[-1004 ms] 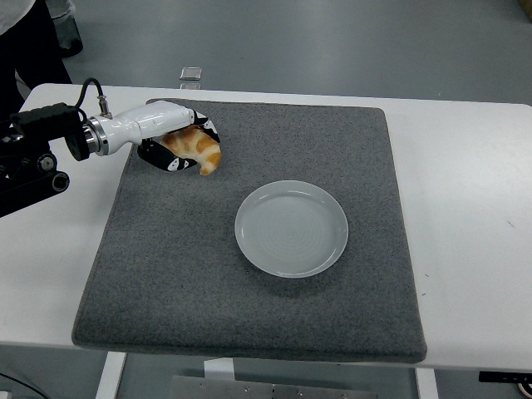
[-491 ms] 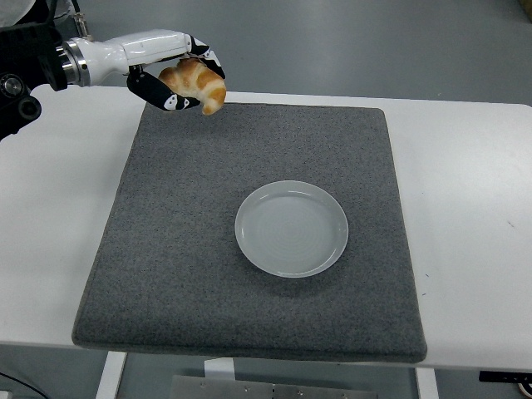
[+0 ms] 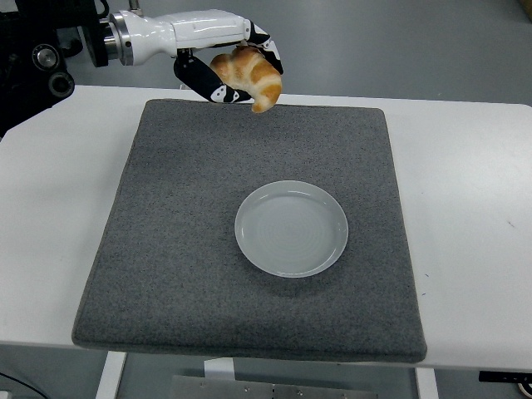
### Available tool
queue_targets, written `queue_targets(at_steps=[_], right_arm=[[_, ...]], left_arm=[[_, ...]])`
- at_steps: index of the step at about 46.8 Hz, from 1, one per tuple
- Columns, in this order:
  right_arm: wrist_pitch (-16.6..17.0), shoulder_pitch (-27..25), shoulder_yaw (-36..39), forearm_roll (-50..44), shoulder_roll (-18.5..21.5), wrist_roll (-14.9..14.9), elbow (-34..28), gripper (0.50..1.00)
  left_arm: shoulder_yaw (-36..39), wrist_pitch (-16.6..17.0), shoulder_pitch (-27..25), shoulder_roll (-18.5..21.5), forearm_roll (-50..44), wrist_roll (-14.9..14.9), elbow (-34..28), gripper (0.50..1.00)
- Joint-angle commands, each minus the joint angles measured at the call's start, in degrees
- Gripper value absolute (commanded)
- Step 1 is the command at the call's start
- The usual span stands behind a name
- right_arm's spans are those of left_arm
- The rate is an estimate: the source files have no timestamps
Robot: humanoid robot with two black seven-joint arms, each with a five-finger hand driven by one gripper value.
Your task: Place the bread on the plate
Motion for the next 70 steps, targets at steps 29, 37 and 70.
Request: queue_targets(at_steps=[29,37,70], right_arm=[[0.0,0.0,-0.01,0.0,0.0,0.0,0.0,0.93],[0.0,0.0,-0.01,0.0,0.0,0.0,0.0,0.932],[0.0,0.0,0.07,0.0,0.0,0.0,0.0,0.932]], left_arm=[[0.38,1.57,3.11,-7.12,8.53,0.21,-2.2,0.5],[0.47,2.89,7.07,-9.66,14.06,0.21,-1.94,0.5],[0.91,7.2,18.15,-15.82,23.39,0.3,4.39,0.5]])
